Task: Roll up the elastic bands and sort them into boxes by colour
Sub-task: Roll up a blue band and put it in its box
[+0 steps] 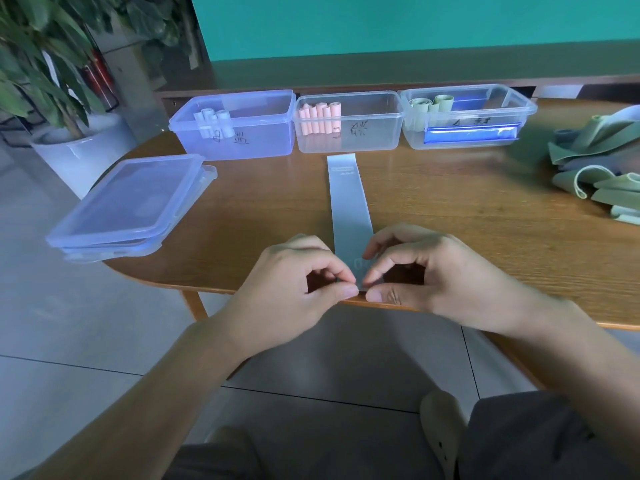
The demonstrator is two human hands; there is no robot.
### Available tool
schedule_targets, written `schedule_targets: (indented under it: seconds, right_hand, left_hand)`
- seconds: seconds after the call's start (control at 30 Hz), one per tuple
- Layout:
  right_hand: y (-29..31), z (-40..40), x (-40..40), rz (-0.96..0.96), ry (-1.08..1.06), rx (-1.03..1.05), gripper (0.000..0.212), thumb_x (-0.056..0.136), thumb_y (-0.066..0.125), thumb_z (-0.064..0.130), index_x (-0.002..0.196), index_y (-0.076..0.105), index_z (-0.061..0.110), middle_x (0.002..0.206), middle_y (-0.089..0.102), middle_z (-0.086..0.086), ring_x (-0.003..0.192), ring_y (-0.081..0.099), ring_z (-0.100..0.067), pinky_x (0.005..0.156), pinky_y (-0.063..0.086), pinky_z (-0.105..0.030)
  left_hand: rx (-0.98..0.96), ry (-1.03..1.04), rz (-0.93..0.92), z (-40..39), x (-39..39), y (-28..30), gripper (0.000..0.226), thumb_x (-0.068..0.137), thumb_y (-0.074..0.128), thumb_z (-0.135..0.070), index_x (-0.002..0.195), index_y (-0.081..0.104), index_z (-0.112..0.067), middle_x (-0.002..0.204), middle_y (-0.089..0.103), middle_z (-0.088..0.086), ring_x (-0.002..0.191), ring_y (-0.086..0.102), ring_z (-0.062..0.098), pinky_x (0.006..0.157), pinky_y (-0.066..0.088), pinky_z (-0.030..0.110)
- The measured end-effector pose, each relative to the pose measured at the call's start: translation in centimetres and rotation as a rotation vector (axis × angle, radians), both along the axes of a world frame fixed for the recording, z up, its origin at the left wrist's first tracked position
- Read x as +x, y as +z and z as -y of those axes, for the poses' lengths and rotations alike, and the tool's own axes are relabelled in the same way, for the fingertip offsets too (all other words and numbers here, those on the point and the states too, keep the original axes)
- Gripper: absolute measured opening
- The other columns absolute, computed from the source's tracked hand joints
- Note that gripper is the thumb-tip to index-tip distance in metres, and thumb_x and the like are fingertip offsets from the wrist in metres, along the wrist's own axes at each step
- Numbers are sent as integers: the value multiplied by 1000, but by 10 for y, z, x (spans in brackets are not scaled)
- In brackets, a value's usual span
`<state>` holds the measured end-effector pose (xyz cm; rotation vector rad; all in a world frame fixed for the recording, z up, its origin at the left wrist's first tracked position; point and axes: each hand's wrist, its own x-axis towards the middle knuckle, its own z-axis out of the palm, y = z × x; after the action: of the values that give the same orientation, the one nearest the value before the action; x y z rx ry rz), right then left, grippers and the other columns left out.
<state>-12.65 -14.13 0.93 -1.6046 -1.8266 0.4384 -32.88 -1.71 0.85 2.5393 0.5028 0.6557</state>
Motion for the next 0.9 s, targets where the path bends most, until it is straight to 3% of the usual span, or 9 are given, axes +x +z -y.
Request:
schedule_targets:
  seconds: [0.23,0.5,0.77,0.9]
  right_hand:
    - [0,-1,1,-34,-83,45,14,82,78,38,84,80,24,109,62,10,100,64,-12,83,48,-21]
    - [2,-6,0,7,-169,2,22,83,74,42,79,75,21,111,60,11,86,61,-1,74,40,-8]
    - [4,-13,2,31,-251,-66,24,83,78,42,72,71,21,109,59,17,85,58,4,71,39,-7]
    - [4,-15,4,0,-278,-52,25,80,82,39,70,67,21,105,61,14,87,59,1,71,41,-10]
  left_hand:
    - [19,11,-16,-2,4,1,8,89,71,-31,84,73,-25,85,62,-14,85,60,10,70,44,17]
    - [61,12,-9,-3,6,1,7,89,69,-23,82,69,-22,86,57,-12,81,57,11,67,36,9]
    - [-7,-5,33,1,9,0,10,91,69,-13,87,69,-21,81,60,-13,79,57,10,66,38,10]
    - [79,-31,46,-2,9,-4,11,95,65,-12,90,71,-19,87,62,-11,85,59,10,71,42,15]
